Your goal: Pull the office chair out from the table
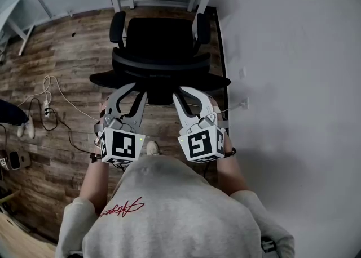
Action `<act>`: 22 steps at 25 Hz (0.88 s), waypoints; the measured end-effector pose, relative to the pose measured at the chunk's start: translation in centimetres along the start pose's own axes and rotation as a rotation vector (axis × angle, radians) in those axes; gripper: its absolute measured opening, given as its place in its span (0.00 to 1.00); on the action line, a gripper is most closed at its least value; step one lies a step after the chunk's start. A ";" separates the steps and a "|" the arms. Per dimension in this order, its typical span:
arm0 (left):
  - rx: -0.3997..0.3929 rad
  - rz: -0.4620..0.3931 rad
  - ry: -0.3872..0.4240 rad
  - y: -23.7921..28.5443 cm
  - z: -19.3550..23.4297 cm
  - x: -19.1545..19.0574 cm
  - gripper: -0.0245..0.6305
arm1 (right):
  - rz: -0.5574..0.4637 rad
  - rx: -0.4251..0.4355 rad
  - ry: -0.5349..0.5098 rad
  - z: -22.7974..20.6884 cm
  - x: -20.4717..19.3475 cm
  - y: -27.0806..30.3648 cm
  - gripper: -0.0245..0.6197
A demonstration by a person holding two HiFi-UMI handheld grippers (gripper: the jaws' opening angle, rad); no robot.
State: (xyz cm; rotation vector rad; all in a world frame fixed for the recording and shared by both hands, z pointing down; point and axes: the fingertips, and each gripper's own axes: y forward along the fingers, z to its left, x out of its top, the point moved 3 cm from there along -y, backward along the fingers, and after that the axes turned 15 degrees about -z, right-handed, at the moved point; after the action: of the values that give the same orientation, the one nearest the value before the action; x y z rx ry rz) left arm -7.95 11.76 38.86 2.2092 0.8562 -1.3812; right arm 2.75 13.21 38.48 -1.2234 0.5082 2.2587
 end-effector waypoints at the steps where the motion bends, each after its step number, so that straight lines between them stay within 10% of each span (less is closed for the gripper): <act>1: 0.005 -0.007 -0.007 -0.1 -0.1 0.2 0.16 | -0.007 -0.006 0.008 0.0 0.2 -0.1 0.11; 22: 0.112 -0.181 -0.104 -1.8 1.4 4.5 0.03 | -0.164 -0.140 0.120 -1.3 4.2 -1.3 0.04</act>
State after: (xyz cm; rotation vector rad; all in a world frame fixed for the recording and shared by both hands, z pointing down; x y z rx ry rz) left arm -8.66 13.51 34.16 2.1627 0.9834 -1.6506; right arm 2.45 14.62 34.19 -1.4228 0.2852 2.1204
